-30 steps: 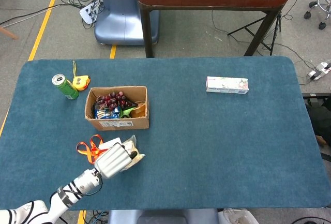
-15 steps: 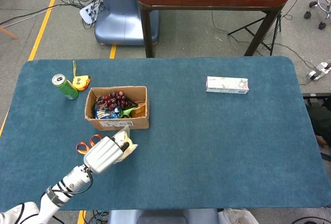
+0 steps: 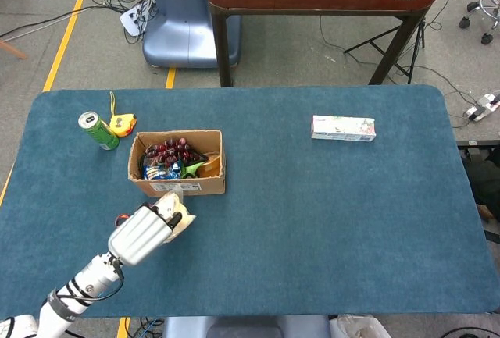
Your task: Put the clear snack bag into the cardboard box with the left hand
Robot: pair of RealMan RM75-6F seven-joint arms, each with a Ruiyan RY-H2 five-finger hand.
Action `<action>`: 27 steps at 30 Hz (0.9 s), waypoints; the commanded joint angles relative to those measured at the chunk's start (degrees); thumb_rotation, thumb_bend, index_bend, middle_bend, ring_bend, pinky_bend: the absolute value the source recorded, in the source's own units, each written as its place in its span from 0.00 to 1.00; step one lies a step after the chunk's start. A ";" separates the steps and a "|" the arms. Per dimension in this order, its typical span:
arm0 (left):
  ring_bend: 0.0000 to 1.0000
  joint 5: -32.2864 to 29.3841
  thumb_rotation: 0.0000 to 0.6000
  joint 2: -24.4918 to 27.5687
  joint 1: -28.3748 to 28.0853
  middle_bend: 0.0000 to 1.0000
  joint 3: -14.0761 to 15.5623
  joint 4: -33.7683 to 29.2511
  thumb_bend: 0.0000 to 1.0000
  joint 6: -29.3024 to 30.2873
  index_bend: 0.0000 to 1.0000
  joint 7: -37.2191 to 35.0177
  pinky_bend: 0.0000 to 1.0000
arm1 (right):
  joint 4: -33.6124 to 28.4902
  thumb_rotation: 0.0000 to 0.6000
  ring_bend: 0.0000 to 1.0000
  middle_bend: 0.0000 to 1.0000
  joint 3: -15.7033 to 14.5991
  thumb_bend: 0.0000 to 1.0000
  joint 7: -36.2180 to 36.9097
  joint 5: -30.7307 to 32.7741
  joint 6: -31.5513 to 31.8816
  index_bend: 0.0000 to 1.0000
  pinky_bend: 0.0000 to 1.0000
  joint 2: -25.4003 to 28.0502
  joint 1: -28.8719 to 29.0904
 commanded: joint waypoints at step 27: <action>0.80 -8.07 1.00 -1.95 -4.39 0.92 -11.57 -2.27 0.30 -3.27 0.71 5.22 0.91 | -0.30 1.00 0.21 0.33 -0.45 0.10 -1.27 0.22 -1.40 0.17 0.33 -0.09 0.69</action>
